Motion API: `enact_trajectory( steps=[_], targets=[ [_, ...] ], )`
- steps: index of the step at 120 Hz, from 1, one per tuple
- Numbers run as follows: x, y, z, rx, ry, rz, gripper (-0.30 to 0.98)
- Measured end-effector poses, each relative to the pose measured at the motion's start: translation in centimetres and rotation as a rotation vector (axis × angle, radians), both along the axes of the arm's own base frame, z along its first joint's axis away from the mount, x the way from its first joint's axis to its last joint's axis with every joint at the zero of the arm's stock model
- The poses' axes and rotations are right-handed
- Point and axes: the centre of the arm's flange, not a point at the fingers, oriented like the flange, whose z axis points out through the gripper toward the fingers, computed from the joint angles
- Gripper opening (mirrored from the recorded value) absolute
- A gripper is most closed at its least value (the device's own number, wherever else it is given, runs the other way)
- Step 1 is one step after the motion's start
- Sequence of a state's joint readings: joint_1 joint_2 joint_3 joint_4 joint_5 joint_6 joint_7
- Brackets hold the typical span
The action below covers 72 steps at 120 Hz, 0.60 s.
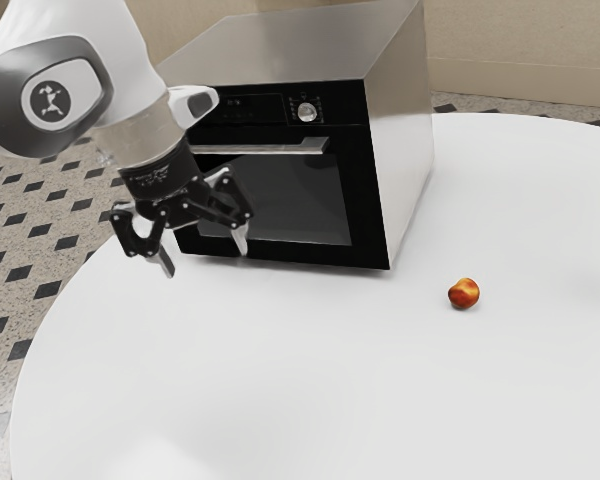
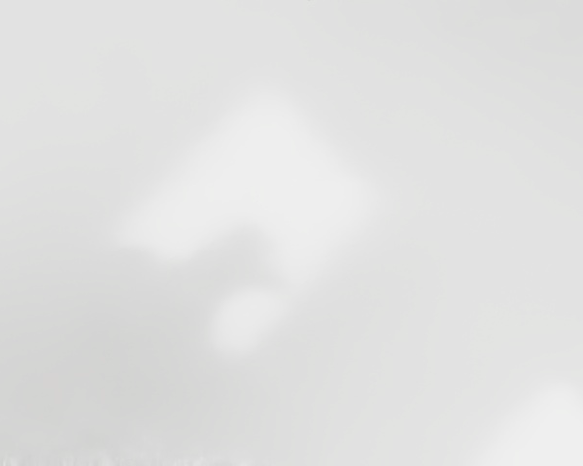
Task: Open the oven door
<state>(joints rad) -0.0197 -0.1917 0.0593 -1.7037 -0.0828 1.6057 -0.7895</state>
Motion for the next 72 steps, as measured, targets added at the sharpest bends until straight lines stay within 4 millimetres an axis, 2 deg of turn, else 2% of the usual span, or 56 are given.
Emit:
enact_trajectory(
  steps=[12, 16, 22, 27, 33, 45, 55, 64, 72],
  targets=[
    [0.2, 0.6, -0.6, -0.027, 0.024, 0.23, 0.69],
    [1.0, 1.4, -1.4, -0.033, 0.032, 0.311, 0.69],
    [3.1, 3.8, -2.8, -0.043, 0.014, 0.45, 0.69],
    [4.6, 6.1, -1.6, -0.058, -0.051, 0.558, 0.69],
    [5.3, 8.9, -0.3, -0.077, -0.121, 0.679, 0.69],
    [5.5, 14.9, 0.3, -0.093, -0.223, 0.888, 0.69],
    [5.0, 19.1, 1.0, -0.069, -0.319, 1.012, 0.69],
    [4.3, 21.6, 1.9, -0.044, -0.397, 1.093, 0.69],
    [4.1, 22.5, 2.5, -0.023, -0.451, 1.134, 0.69]
  ],
)
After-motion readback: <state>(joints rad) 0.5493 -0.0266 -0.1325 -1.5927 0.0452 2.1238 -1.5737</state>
